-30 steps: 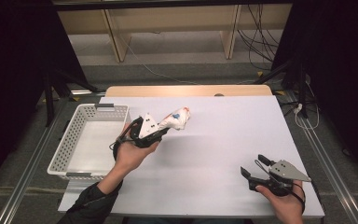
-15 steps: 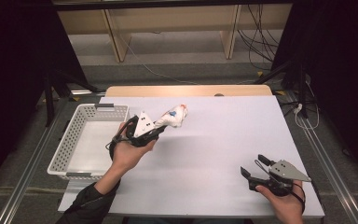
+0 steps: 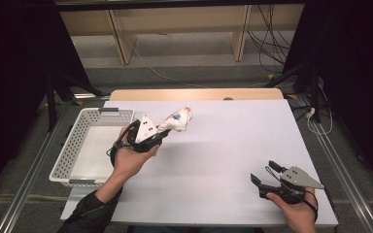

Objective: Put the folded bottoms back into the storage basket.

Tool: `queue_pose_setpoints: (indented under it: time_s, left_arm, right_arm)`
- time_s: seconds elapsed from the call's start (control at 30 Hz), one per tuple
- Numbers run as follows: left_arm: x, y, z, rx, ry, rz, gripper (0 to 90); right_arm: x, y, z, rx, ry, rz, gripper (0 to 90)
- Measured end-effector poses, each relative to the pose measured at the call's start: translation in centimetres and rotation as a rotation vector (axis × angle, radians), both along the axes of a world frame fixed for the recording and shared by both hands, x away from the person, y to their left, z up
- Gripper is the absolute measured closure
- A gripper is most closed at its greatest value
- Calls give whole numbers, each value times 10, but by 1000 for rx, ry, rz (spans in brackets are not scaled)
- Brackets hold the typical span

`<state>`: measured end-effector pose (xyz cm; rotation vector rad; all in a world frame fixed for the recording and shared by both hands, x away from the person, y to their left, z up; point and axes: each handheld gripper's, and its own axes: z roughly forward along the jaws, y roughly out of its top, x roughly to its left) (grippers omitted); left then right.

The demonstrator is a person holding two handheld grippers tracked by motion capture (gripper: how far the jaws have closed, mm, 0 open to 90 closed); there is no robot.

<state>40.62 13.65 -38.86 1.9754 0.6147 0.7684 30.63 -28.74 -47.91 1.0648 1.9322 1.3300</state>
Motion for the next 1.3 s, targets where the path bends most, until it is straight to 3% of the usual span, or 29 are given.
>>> queue_pose_setpoints:
  time_s: [1.3]
  left_arm:
    - [-2, 24, 8, -23, -18, 48, 765]
  right_arm:
    - [0, 0, 0, -5, 9, 0, 193]
